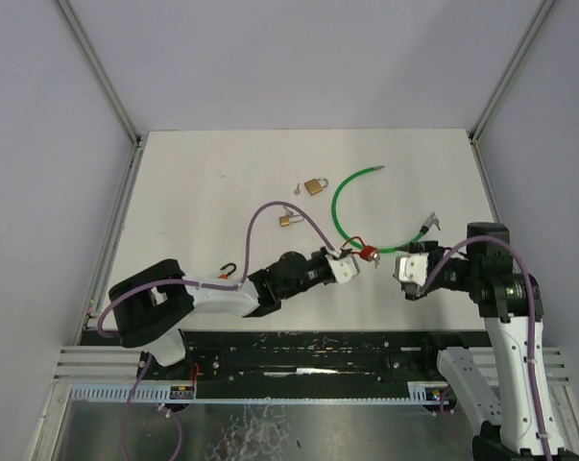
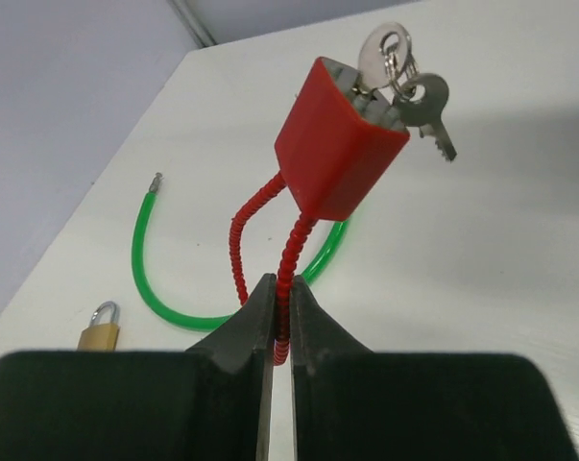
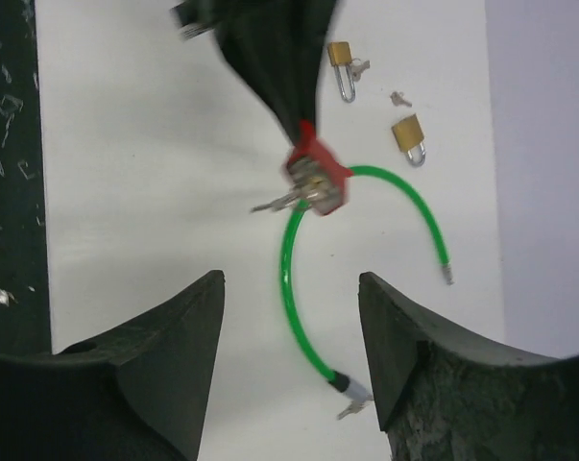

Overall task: Lock with the key
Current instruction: Lock the lock.

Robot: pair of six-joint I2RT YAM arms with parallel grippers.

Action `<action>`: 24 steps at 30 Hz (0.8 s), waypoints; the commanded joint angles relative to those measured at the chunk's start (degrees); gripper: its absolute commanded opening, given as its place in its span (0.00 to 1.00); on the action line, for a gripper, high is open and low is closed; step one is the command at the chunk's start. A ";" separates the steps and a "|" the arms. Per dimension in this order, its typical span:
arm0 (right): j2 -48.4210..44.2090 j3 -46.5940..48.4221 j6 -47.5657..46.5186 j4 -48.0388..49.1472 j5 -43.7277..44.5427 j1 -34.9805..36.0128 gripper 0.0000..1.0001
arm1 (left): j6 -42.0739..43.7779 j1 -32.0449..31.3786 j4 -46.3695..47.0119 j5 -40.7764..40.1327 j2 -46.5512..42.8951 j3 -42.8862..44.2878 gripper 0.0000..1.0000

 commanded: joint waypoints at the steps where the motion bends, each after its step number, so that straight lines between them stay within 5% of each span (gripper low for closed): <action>1: -1.14 -1.96 -27.77 -8.09 -3.08 0.37 0.65 | -11.23 5.28 -3.48 17.44 -4.32 1.66 0.00; 6: 7.20 3.20 -46.06 -20.36 -5.68 0.37 0.48 | -10.74 5.44 -8.91 20.99 -2.43 4.81 0.00; 13: 7.11 4.95 -38.78 -13.44 -6.52 0.37 0.37 | -10.45 5.42 -12.24 22.44 -1.52 6.56 0.00; 24: 8.93 3.57 -42.20 -14.86 -5.11 0.53 0.31 | -10.22 5.43 -14.13 23.95 -0.78 7.66 0.00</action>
